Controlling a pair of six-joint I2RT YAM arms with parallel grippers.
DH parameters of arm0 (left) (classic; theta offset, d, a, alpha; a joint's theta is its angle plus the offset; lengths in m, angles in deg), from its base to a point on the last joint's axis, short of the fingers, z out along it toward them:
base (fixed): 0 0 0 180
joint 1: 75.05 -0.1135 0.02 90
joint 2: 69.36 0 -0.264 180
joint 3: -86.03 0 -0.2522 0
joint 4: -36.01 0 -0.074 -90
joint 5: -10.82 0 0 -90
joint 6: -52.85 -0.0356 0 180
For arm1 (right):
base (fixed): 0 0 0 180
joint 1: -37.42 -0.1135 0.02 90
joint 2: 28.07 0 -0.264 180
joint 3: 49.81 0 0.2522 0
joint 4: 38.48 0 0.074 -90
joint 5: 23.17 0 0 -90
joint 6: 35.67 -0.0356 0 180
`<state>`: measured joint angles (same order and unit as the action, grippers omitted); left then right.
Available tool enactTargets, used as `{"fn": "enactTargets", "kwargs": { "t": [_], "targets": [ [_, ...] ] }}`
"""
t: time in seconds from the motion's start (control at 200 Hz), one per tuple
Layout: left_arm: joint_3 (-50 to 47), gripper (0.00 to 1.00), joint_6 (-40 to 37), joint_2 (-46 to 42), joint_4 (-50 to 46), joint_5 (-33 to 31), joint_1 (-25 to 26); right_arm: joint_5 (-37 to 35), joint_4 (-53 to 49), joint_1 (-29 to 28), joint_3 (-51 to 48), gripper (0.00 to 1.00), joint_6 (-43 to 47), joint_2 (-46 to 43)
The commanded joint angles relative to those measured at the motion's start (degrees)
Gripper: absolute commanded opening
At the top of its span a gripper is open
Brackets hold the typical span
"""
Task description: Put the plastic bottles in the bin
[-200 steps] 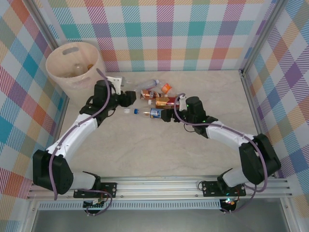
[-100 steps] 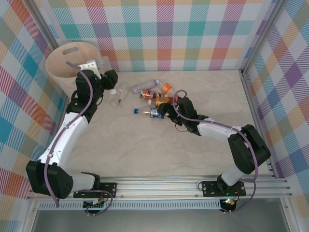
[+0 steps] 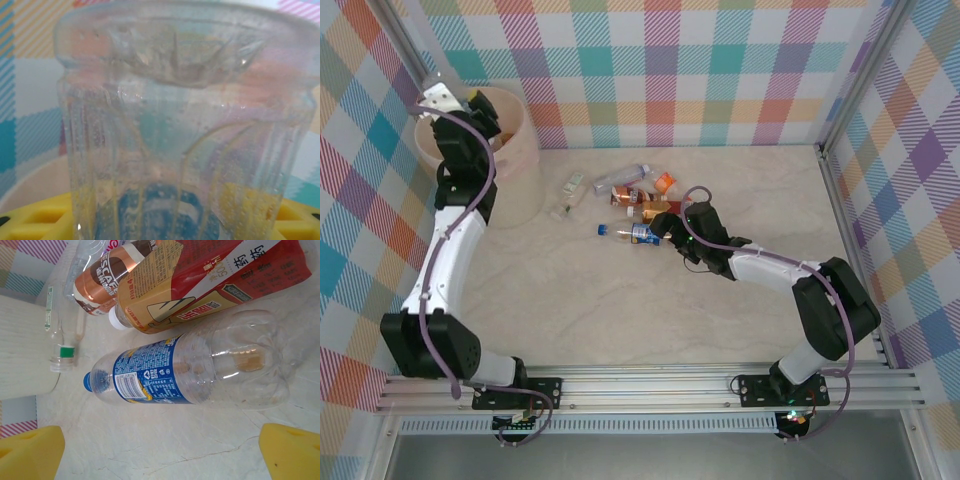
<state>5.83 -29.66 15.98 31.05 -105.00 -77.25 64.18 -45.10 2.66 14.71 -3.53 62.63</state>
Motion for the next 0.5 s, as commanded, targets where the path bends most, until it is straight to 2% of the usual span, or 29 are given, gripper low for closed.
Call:
{"fn": "enactTargets", "kwargs": {
  "t": [0.0, 0.115, 0.345, 0.495],
  "targets": [
    [6.13, 0.6, -4.52, 4.01, 2.53, -2.66, -3.14, -1.39, -1.56, -0.3, 1.53, 1.0, -0.49, -1.67],
    [10.24, 0.61, -8.69, 8.28, 1.34, -2.81, -5.01, -1.99, -1.75, -0.3, 1.1, 1.0, -0.56, -2.4],
    [15.43, 0.64, -10.41, 15.61, -3.75, -2.0, -9.01, -3.14, -3.83, -0.3, 1.18, 1.0, -1.82, -3.41],
    [23.03, 0.69, -10.62, 21.73, -12.27, -3.77, -10.07, -3.32, -4.81, -0.31, 1.36, 1.0, -2.31, -3.4]
  ]
}}
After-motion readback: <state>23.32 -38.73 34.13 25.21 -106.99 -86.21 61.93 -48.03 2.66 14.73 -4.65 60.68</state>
